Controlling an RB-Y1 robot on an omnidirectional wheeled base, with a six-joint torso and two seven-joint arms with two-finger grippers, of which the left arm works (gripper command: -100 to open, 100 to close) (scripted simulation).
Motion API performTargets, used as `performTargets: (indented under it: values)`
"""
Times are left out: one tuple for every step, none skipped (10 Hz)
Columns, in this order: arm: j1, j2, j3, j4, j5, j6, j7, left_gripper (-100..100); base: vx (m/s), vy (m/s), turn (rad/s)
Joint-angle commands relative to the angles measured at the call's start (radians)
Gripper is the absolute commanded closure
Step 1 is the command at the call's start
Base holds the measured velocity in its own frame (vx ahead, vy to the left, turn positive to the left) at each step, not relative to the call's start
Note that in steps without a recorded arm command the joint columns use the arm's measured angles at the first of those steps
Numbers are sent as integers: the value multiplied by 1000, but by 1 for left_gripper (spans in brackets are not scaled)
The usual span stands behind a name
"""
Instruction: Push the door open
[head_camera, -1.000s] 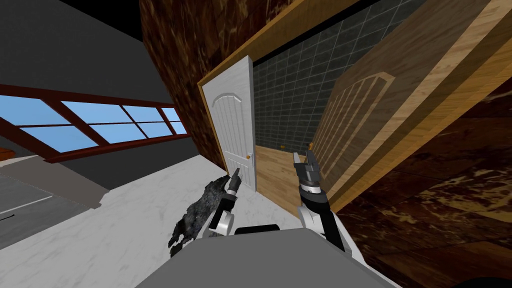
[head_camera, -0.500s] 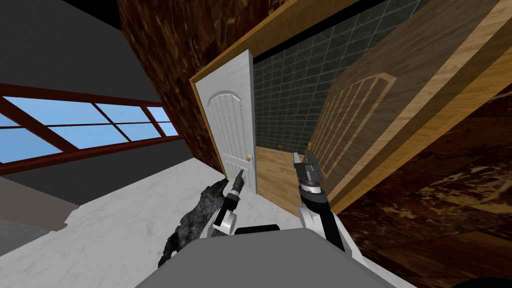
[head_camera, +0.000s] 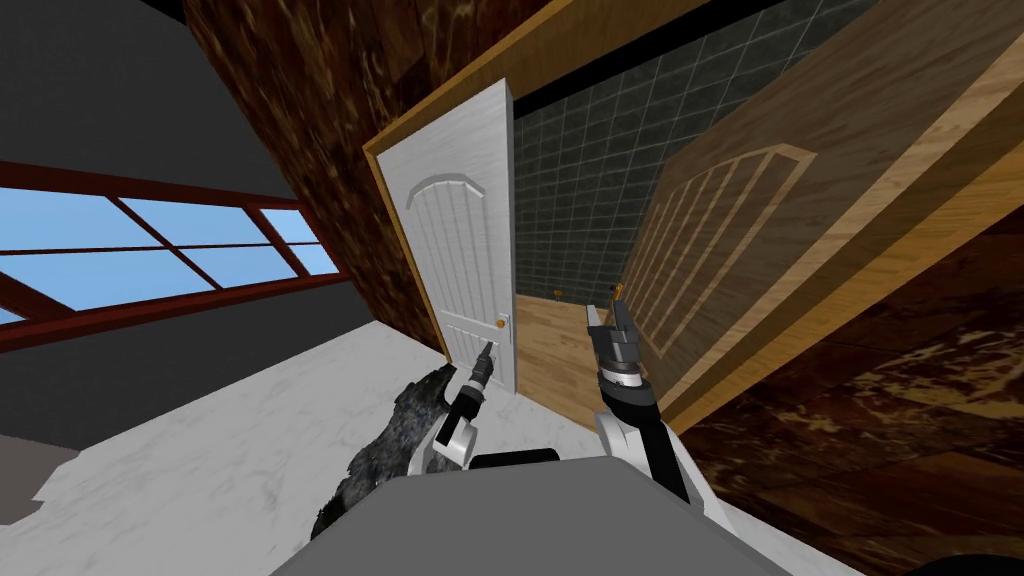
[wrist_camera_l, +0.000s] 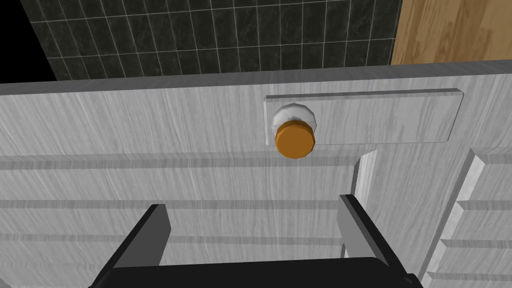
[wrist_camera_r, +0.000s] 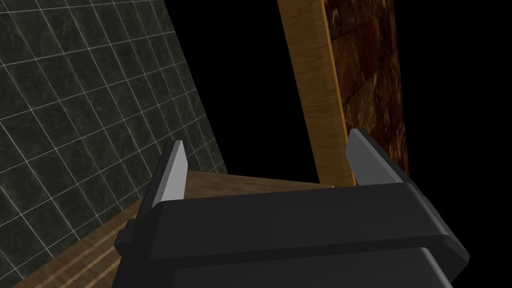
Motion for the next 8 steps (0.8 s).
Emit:
performTargets:
  values:
    - [-15, 4, -15, 26, -2, 8, 6, -100, 121, 147, -150]
    - [-25, 5, -23, 43, -4, 11, 10, -100, 113, 104, -114]
    - [-30, 6, -27, 52, -4, 13, 11, -100, 70, 73, -76]
    - [-34, 6, -30, 58, -5, 14, 13, -100, 56, 48, -47]
    - [-37, 7, -33, 64, -5, 15, 14, -100, 50, 41, -43]
    - [-41, 7, -35, 70, -5, 16, 15, -100, 52, 34, -42]
    - [-44, 8, -38, 76, -6, 17, 16, -100, 57, 54, -47]
    - [-48, 8, -41, 81, -6, 18, 17, -100, 55, 64, -46]
